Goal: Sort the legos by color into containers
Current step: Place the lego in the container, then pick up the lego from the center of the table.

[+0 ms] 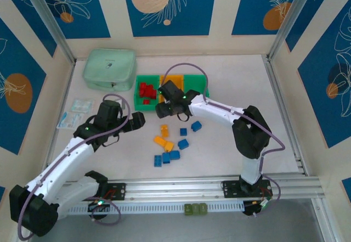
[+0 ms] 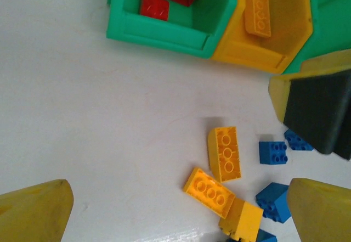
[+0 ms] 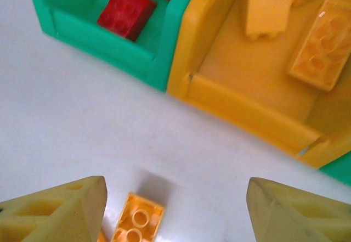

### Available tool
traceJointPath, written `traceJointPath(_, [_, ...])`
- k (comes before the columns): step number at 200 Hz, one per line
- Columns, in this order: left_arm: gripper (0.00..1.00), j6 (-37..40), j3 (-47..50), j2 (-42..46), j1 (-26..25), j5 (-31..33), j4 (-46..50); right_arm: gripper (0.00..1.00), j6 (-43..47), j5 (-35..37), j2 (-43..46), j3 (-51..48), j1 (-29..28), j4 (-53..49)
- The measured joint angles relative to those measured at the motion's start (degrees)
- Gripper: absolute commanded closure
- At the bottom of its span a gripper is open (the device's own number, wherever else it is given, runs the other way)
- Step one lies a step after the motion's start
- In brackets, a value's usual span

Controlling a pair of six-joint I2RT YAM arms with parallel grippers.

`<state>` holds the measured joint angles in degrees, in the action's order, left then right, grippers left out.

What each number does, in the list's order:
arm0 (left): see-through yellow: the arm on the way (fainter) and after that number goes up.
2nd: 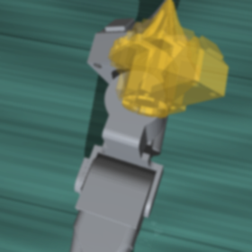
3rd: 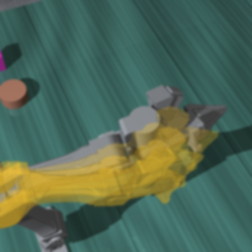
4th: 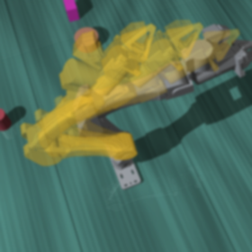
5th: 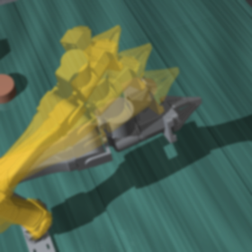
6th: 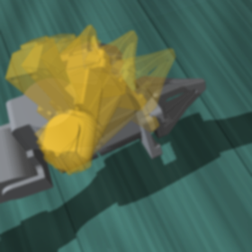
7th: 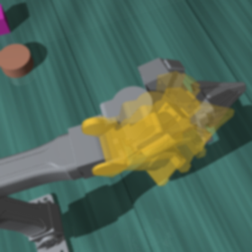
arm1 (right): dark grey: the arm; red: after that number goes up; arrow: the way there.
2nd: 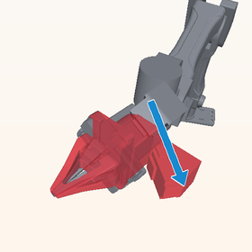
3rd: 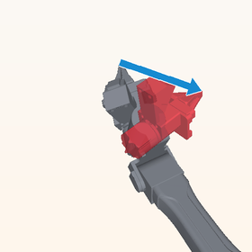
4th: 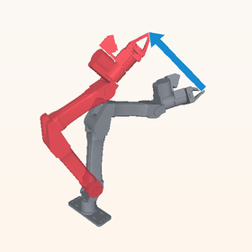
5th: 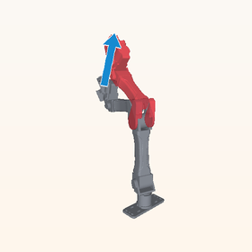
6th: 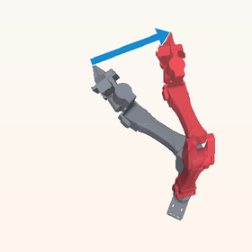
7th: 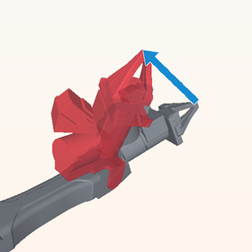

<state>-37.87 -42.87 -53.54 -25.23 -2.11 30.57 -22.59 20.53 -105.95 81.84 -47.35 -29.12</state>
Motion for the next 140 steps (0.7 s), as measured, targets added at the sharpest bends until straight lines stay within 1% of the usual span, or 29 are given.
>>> traceJointPath(42, [0.01,-0.94,2.54,2.45,0.0,-0.02,0.63,0.27,-5.18,-0.63,-0.02,-3.72,-2.89,-0.74])
traceJointPath(87, [0.01,-1.6,3.89,4.07,0.0,0.02,1.77,0.25,-9.46,-1.29,-1.73,-4.63,-4.04,-0.35])
traceJointPath(112, [0.01,-2.34,4.79,4.81,0.0,0.02,1.79,0.26,-10.99,-1.53,-4.2,-4.61,-4.13,-0.04])
traceJointPath(140, [0.01,-2.8,5.46,4.74,0.0,0.02,1.77,0.31,-12.02,-1.75,-6.86,-4.61,-4.7,-0.02])
